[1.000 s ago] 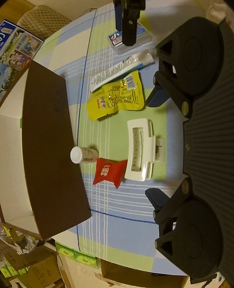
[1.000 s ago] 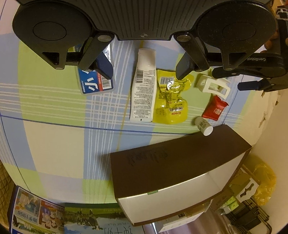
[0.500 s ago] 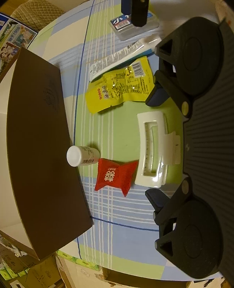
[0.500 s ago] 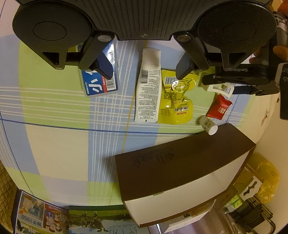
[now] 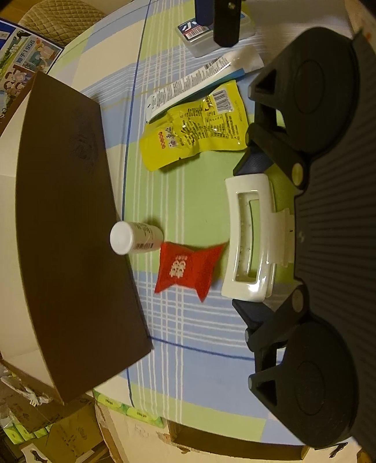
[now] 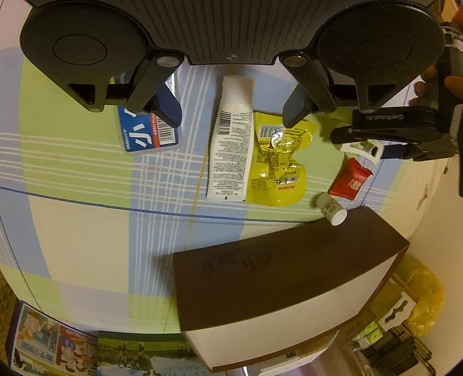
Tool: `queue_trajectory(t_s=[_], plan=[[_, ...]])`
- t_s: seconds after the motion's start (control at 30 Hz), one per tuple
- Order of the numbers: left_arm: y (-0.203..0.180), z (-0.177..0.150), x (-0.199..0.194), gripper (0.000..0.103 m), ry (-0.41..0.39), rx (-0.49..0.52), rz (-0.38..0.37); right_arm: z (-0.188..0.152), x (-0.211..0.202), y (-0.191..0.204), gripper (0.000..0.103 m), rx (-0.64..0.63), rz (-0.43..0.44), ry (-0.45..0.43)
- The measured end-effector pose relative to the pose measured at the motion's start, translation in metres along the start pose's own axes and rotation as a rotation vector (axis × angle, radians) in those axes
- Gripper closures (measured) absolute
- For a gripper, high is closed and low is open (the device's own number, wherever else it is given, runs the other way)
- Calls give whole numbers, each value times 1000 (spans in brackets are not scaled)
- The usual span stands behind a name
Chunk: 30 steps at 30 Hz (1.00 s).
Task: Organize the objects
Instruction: 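Grasp the white plastic handle with the left gripper while the right grasps the white tube, then lift and carry the white handle and white tube over the brown box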
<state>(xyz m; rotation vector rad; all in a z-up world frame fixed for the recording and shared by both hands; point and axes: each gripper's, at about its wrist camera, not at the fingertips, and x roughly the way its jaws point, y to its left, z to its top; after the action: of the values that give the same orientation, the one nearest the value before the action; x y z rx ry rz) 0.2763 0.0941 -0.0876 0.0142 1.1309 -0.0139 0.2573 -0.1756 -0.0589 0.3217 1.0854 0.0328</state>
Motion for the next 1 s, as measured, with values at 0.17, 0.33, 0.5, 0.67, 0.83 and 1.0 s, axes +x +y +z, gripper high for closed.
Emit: queue_trajectory(t_s=[0.17,0.33,0.5,0.67,0.83,1.0], plan=[[10,-2,-10,18,-13,-25,12,1,9,2,30,-15,12,3],[20,-4,-16,18,-22,-52,25,3,17,3,33,-38,-4,-4],[27,-4,-17,18,-22,-71,37,5,32,4,47,-55,-37,0],[28,-5,-18,18,-27,-73,39,3,46,2,59,-58,-48,20],[27,-4,-17,18,-25,-70,37,1,45,0,67,-76,-71,-2],[24,-4,-17,18,-25,-63,33,3,44,3,67,-91,-92,8]])
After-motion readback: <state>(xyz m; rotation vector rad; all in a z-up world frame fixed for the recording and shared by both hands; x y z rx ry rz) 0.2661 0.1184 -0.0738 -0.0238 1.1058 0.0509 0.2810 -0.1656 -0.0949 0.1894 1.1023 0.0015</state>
